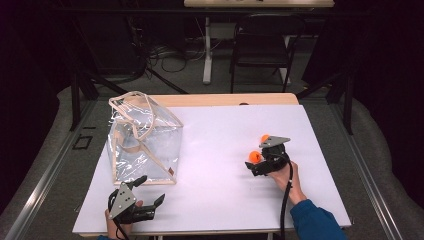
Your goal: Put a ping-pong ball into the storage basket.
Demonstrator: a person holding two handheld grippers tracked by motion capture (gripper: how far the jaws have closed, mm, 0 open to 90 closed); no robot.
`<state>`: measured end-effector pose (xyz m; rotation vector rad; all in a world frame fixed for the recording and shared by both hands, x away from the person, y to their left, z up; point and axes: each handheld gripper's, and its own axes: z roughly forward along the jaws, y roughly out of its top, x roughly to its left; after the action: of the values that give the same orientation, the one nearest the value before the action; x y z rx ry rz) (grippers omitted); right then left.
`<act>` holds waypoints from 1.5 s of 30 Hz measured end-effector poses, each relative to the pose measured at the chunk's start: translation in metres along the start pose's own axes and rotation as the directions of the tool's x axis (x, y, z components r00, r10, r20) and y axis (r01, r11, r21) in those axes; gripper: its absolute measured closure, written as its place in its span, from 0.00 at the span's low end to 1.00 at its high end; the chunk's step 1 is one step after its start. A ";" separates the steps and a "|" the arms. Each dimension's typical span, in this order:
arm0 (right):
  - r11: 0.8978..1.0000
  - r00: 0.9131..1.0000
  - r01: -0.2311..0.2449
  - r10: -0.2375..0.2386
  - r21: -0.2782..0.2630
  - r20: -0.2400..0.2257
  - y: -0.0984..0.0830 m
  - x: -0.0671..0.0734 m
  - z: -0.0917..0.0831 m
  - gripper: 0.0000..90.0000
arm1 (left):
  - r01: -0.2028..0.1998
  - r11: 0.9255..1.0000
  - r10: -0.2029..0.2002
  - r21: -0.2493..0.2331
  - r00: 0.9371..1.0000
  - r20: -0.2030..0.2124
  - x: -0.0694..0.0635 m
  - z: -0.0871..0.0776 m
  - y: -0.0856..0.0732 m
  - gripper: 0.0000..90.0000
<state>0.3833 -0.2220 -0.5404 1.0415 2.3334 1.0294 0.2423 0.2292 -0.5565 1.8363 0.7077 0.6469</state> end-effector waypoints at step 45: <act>0.995 0.998 -0.018 0.012 0.103 0.058 0.008 -0.004 -0.003 0.56 | -0.014 1.000 0.014 -0.003 1.000 0.006 0.000 0.000 0.000 0.18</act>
<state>0.3877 -0.2226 -0.5324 1.1134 2.3577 0.8805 0.2422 0.2287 -0.5565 1.8414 0.6902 0.6505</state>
